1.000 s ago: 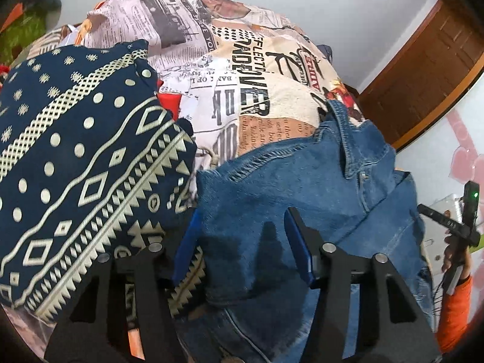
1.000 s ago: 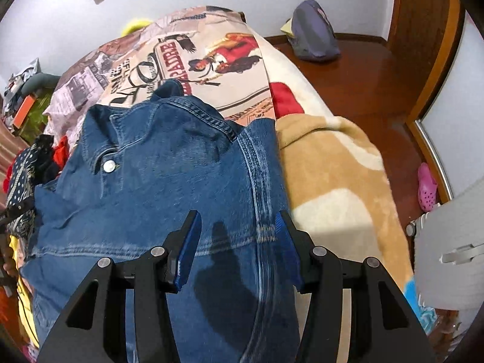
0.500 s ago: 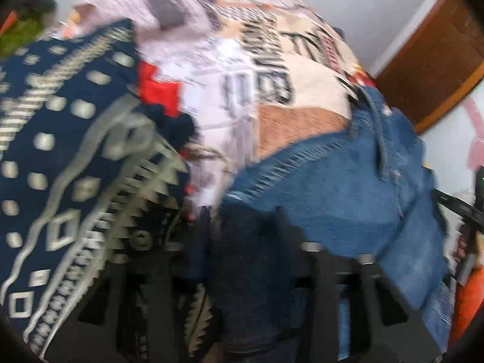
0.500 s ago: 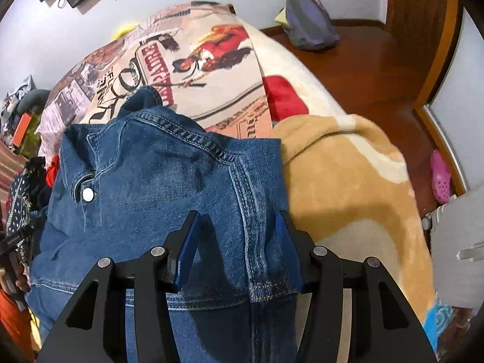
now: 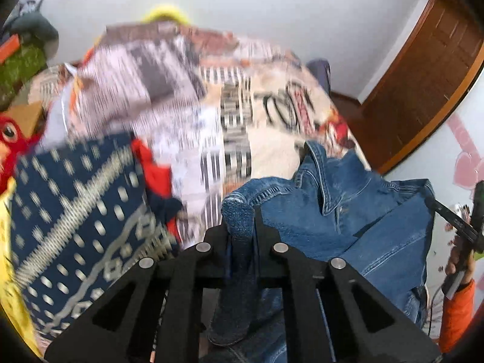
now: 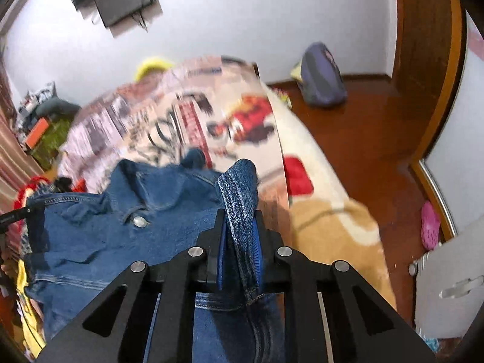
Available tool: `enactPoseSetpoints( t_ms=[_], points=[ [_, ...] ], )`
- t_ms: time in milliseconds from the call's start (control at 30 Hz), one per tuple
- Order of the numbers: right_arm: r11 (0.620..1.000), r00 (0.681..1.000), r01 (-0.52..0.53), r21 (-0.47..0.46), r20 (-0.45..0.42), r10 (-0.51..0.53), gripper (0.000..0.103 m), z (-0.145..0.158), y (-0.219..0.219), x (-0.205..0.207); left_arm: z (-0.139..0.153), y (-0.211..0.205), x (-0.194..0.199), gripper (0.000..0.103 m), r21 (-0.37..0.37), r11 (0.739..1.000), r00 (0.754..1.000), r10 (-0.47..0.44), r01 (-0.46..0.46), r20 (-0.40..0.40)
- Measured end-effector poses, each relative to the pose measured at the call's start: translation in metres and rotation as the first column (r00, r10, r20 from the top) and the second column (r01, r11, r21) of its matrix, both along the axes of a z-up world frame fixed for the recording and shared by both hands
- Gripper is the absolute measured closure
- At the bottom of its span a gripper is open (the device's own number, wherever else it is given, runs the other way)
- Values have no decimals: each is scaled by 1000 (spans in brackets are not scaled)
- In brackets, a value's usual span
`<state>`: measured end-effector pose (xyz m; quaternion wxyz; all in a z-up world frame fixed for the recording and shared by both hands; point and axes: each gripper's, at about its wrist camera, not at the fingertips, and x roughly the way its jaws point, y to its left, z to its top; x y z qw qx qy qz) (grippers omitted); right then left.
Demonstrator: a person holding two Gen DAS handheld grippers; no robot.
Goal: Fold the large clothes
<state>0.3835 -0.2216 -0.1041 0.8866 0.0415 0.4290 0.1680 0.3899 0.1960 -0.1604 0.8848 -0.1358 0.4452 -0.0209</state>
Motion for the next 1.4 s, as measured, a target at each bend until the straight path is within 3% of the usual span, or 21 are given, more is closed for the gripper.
enactPoseSetpoints(
  t_ms=[100, 200, 400, 567, 833, 1000, 1167, 1333, 1400],
  points=[
    [1000, 999, 3, 14, 45, -4, 89, 19, 3, 7, 20, -2, 14, 94, 42, 999, 999, 16, -18, 46],
    [1000, 998, 21, -5, 56, -20, 89, 21, 13, 27, 17, -1, 38, 94, 100, 994, 998, 41, -44, 37],
    [993, 998, 68, -95, 11, -68, 89, -19, 33, 69, -28, 11, 76, 93, 174, 981, 995, 89, -81, -41],
    [986, 994, 93, -138, -39, -99, 89, -51, 35, 89, -63, 16, 86, 92, 214, 974, 991, 98, -76, -90],
    [975, 985, 115, -192, -104, -137, 86, -85, 38, 97, -86, 26, 84, 88, 235, 968, 983, 125, -91, -134],
    [981, 984, 123, -153, -113, -141, 86, -70, 31, 84, -79, 20, 68, 88, 283, 956, 984, 119, -77, -133],
    [986, 993, 89, -140, -70, -99, 86, -37, 26, 55, -52, 12, 39, 87, 292, 954, 991, 95, -63, -96],
    [989, 999, 44, -140, -4, -45, 84, 1, 23, 17, -18, -2, 3, 65, 295, 954, 998, 59, -48, -28],
    [988, 999, 33, -152, 24, -29, 81, 12, 24, 6, -6, -8, -10, 62, 302, 952, 999, 49, -45, -6]
  ],
)
